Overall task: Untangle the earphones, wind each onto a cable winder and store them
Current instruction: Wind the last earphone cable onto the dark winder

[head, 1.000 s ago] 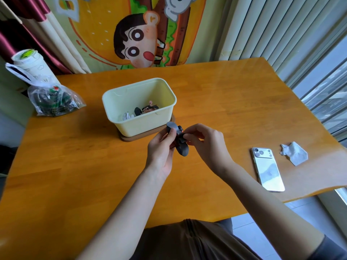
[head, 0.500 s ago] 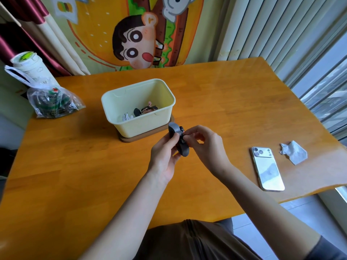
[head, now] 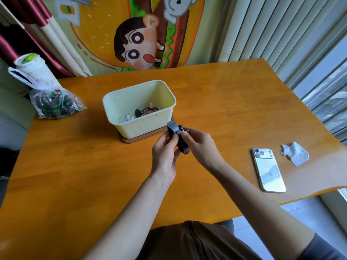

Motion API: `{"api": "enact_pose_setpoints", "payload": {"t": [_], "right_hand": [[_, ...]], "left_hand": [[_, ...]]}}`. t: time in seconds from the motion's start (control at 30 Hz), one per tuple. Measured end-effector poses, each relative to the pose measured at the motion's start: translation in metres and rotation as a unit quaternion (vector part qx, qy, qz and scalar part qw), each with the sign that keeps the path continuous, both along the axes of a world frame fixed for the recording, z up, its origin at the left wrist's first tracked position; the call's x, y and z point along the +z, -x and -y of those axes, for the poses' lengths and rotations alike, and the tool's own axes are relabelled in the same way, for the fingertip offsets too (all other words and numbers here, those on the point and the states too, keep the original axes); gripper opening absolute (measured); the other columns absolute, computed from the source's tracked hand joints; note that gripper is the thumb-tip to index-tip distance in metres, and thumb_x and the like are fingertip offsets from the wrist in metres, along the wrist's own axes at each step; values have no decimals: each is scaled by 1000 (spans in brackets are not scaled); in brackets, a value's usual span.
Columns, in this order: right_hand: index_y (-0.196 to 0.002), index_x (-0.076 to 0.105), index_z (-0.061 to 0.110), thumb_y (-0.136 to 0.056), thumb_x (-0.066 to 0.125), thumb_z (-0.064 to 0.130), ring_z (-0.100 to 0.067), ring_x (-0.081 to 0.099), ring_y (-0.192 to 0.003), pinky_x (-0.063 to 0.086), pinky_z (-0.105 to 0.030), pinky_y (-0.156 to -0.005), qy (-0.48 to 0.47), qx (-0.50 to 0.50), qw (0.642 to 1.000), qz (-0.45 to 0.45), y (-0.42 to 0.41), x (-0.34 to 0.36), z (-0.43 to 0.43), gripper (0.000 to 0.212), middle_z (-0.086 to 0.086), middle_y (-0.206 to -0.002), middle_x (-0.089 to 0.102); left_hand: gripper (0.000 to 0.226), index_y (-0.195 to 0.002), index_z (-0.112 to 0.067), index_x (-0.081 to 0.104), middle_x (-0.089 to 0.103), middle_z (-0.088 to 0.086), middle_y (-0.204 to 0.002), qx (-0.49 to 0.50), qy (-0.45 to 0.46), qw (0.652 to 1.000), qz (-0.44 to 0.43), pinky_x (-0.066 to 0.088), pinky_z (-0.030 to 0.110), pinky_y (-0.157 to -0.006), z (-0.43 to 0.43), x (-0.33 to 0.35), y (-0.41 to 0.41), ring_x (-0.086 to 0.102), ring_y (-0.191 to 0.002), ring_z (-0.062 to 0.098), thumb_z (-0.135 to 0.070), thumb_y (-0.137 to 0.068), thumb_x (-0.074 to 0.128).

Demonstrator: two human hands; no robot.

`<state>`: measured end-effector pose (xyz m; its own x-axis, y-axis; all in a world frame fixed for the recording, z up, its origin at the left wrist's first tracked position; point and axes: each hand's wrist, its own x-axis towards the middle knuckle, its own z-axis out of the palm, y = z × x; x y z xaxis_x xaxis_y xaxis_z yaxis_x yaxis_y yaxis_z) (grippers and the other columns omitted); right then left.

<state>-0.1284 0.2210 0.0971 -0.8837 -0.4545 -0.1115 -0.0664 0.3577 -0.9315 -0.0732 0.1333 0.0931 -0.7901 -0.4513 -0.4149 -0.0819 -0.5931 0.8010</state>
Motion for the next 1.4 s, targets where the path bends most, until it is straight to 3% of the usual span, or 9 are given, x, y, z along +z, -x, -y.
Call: {"api": "enact_pose_setpoints", "payload": {"t": [0.07, 0.23, 0.4, 0.53, 0.67, 0.83, 0.93, 1.23, 1.4], "right_hand": [[-100, 66, 30, -97, 48, 24, -13, 64, -81, 48, -23, -66, 4, -3, 1000, -13, -1, 1, 0, 19, 0, -87, 71], [-114, 66, 22, -97, 49, 24, -2, 64, -84, 48, -13, -66, 21, -6, 1000, -16, -3, 4, 1, 24, 5, -91, 71], [-117, 64, 20, -97, 49, 23, 6, 63, -77, 49, -11, -65, 26, -20, 999, -21, -6, 4, 5, 25, 9, -88, 69], [-114, 65, 18, -96, 50, 22, 6, 62, -72, 50, -14, -64, 40, -29, 998, -30, -8, 7, 11, 24, 14, -82, 67], [-109, 67, 18, -96, 49, 20, 4, 62, -75, 49, -15, -68, 52, -37, 998, -29, -5, 11, 15, 22, 11, -84, 68], [-100, 56, 19, -94, 53, 20, -10, 62, -74, 50, -29, -69, 76, -72, 995, -6, -5, 7, 20, 7, 3, -86, 67], [-98, 48, 18, -93, 56, 16, -5, 65, -78, 54, -31, -69, 101, -95, 989, -41, -13, 4, 21, 9, 10, -88, 65], [-96, 36, 23, -94, 54, 17, -6, 64, -82, 53, -42, -66, 47, -107, 974, -192, -22, 6, 23, 20, 17, -109, 59], [-99, 37, 24, -95, 54, 19, -6, 61, -84, 53, -36, -68, 23, -88, 970, -228, -22, 9, 25, 18, 17, -98, 57]], "left_hand": [[22, -112, -12, 67, 69, 10, -113, 5, -7, 1000, 0, 50, 38, -91, 0, 1, 0, 64, -110, 22, -9, -97, 51], [19, -107, -16, 69, 70, 7, -112, 18, -22, 1000, -13, 49, 37, -92, 0, 5, 1, 63, -109, 20, -15, -97, 53], [22, -105, -18, 67, 70, 4, -104, 44, -34, 998, -19, 54, 24, -68, -1, 5, 3, 66, -97, 16, -11, -100, 47], [25, -107, -20, 66, 69, 6, -111, 68, -14, 997, -22, 52, 28, -81, -3, 8, 5, 65, -104, 18, -10, -101, 44], [29, -106, -26, 66, 68, 3, -117, 88, 6, 996, -34, 52, 28, -82, -4, 12, 9, 65, -107, 17, -8, -101, 44], [30, -103, -29, 66, 70, -1, -112, 105, 34, 993, -47, 53, 30, -83, -4, 14, 11, 66, -105, 15, -7, -100, 46], [38, -95, -35, 66, 70, -7, -104, 108, 51, 991, -52, 53, 29, -81, -3, 16, 13, 66, -98, 10, -5, -101, 43], [36, -105, -30, 63, 68, 0, -114, 106, 36, 992, -62, 50, 38, -98, -7, 17, 15, 65, -107, 14, -4, -102, 39], [31, -113, -25, 61, 67, 4, -116, 103, 19, 992, -66, 52, 34, -94, -6, 17, 13, 65, -107, 16, -6, -102, 40]]}}
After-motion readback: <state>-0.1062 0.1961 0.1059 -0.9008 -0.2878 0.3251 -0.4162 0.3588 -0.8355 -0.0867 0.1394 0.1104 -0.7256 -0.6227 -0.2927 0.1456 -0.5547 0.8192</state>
